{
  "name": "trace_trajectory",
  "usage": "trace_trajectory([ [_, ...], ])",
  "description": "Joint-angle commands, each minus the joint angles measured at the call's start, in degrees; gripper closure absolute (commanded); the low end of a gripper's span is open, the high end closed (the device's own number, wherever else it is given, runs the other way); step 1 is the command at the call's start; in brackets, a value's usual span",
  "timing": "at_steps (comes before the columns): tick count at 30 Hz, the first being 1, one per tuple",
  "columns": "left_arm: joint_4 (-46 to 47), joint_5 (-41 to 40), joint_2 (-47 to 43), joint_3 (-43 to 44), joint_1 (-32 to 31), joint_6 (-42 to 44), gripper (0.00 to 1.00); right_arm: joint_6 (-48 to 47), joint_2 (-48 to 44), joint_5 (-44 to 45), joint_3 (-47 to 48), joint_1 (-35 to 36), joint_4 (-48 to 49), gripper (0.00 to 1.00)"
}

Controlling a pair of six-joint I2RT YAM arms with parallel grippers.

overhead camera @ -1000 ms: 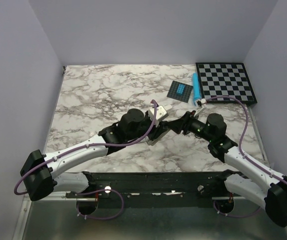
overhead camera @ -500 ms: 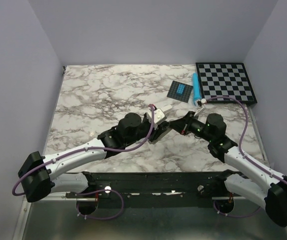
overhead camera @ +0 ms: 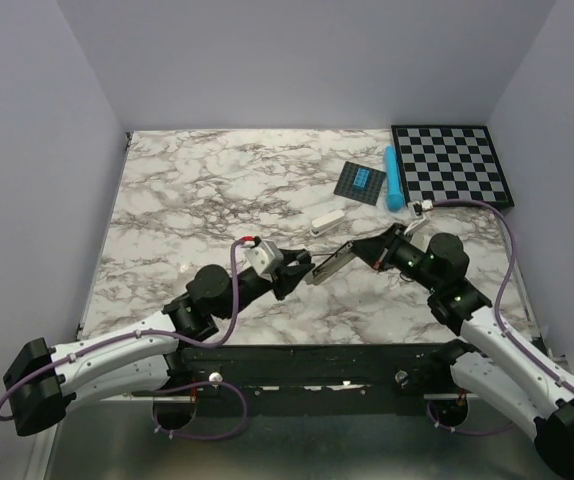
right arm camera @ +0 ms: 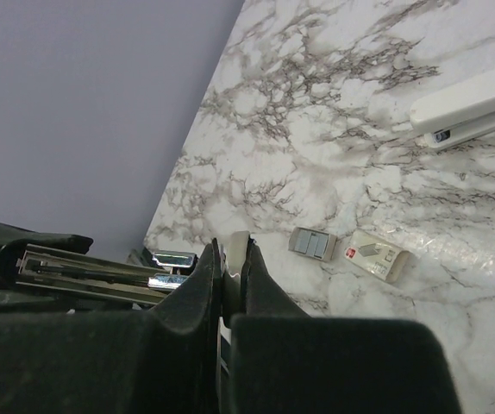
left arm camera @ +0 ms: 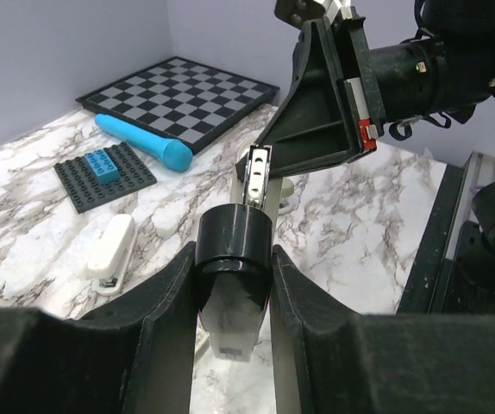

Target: Load the staples into the stapler

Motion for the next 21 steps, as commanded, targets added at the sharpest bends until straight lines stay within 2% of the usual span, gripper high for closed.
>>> trace_trajectory([
  [1, 7.9, -17.5, -6.3, -7.7, 1.3, -6.0, 1.00, 0.5, -5.4, 7.2, 3.3, -3.0, 0.3, 0.99],
  [5, 15.3, -22.4, -9.5, -13.9, 1.4, -11.0, 1.00, 2.2, -8.4, 9.5, 4.4, -4.3, 0.3, 0.99],
  [17, 25.6, -31.8, -10.4, -24.6, 1.4, -26.8, 1.00, 6.7, -14.1, 14.8, 6.1, -5.2, 1.3, 0.99],
  [21, 27.3, -33.9, -8.8, -26.8, 1.4, -32.1, 0.89, 8.4, -16.1, 15.3, 6.1, -5.2, 1.7, 0.99],
])
